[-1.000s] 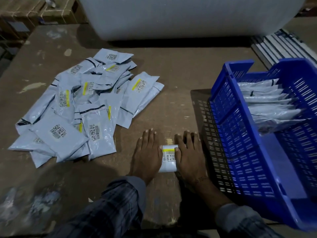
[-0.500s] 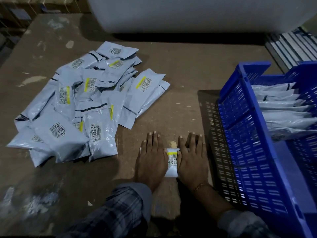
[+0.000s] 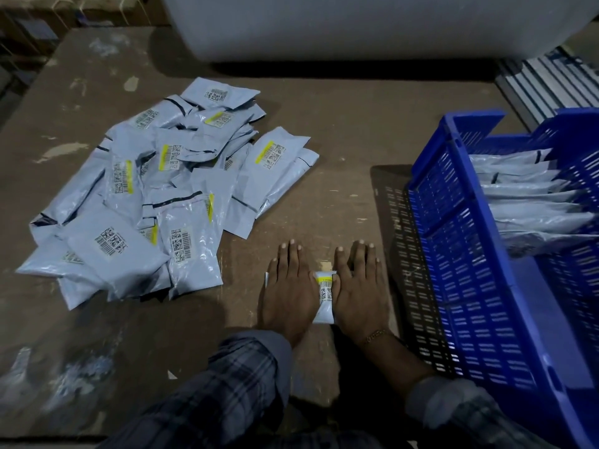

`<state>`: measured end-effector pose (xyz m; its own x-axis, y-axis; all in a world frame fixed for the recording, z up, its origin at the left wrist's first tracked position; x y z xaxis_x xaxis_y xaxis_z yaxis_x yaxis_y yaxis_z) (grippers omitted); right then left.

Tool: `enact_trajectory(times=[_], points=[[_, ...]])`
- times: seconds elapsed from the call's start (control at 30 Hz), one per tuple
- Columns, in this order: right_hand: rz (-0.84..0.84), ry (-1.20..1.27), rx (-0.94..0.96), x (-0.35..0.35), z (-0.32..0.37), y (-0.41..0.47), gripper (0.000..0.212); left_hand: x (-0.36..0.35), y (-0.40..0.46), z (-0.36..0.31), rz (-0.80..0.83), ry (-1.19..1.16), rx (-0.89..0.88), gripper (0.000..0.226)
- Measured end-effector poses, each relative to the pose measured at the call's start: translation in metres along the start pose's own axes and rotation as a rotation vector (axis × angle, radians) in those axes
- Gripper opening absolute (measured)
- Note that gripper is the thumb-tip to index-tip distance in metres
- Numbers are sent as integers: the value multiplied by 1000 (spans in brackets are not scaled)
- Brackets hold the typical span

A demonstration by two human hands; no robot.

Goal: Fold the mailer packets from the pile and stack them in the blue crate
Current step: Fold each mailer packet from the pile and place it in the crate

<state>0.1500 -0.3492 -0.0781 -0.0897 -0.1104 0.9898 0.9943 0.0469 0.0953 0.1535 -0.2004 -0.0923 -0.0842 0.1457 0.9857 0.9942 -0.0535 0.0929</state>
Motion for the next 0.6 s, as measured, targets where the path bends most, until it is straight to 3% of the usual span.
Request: enact_trajectory(times=[0.33,0.6], points=[[-14,151,111,8,-13,-24,56,4,1,7,12,-18,-88,62],[61,86,-12,-2,-9,4,62,8,-8,2,-25,15,-122,63]])
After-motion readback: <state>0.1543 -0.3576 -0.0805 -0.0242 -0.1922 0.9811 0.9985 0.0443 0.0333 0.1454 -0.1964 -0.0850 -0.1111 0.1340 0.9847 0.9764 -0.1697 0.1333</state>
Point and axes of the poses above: each hand's wrist, its own y-axis towards the middle knuckle, its own x-axis out of the back of the hand, z = x × y, the point moved 4 cm from there along y, towards the middle knuckle, and after that the axes turned 5 degrees about -z, right-handed, at the moved point
